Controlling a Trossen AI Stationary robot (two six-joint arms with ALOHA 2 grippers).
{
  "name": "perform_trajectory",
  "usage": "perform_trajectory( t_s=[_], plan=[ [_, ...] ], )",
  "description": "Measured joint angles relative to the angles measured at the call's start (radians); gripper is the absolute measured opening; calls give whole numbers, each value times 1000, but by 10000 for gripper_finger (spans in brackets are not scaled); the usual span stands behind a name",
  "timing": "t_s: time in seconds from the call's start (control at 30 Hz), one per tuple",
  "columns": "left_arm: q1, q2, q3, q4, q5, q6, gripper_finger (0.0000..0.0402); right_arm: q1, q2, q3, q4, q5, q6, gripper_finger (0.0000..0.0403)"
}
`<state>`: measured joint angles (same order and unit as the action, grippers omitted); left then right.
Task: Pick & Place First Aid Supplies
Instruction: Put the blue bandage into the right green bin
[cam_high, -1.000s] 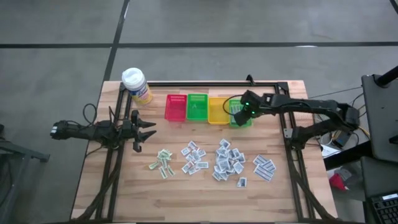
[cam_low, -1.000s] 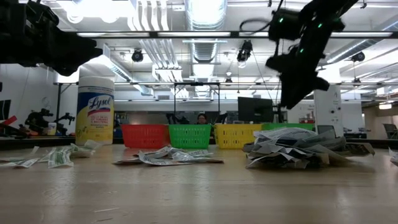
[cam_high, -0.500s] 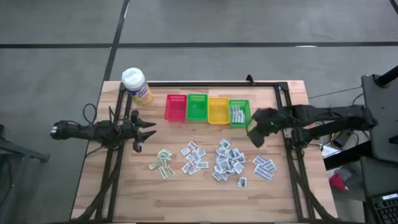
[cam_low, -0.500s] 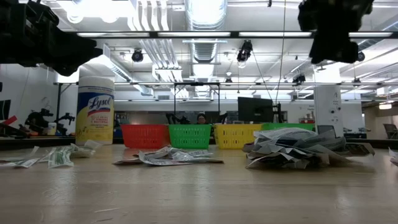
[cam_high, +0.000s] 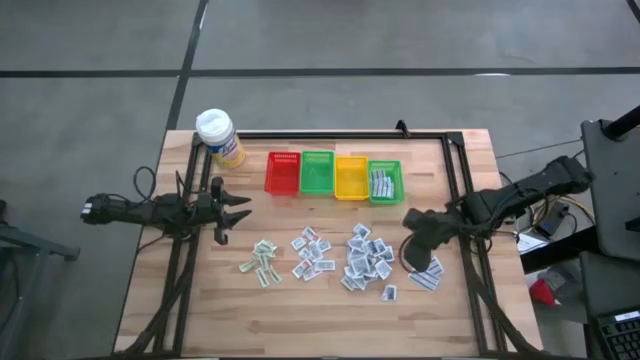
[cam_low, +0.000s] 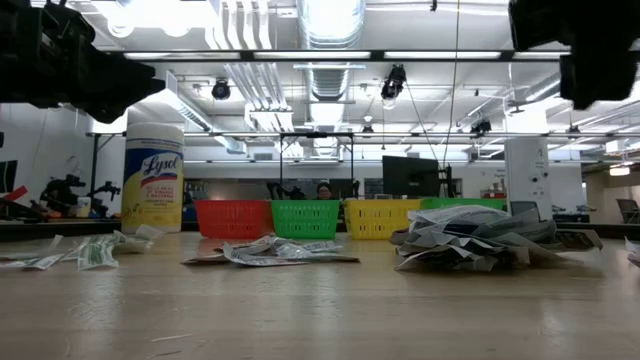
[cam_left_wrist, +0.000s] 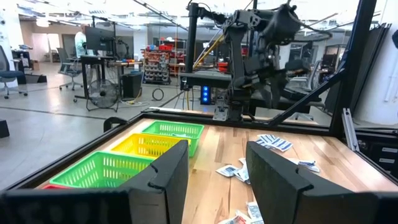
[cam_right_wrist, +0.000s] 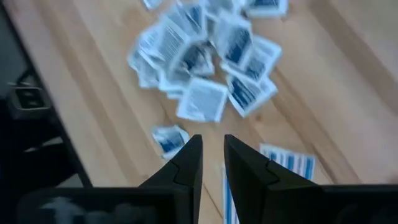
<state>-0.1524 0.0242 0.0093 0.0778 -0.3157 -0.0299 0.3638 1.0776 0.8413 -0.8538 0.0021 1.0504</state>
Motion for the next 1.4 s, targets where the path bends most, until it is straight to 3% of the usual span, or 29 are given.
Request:
perform_trajectory(
  t_s=[0.33,0.7,0.93,1.13,1.4],
  plan=[
    [0,0,0,-4,0,0,158,5,124,0,-143,0,110,58],
    [0,0,0,-6,0,0,158,5,203,0,-166,-3,-9,132],
    [0,0,0,-7,0,0,158,5,211,-27,-182,-13,23,181],
    [0,0,0,-10,0,0,158,5,230,-75,-180,-85,100,191],
    [0,0,0,-11,0,0,158,3,333,-77,-159,-85,99,192]
  ],
)
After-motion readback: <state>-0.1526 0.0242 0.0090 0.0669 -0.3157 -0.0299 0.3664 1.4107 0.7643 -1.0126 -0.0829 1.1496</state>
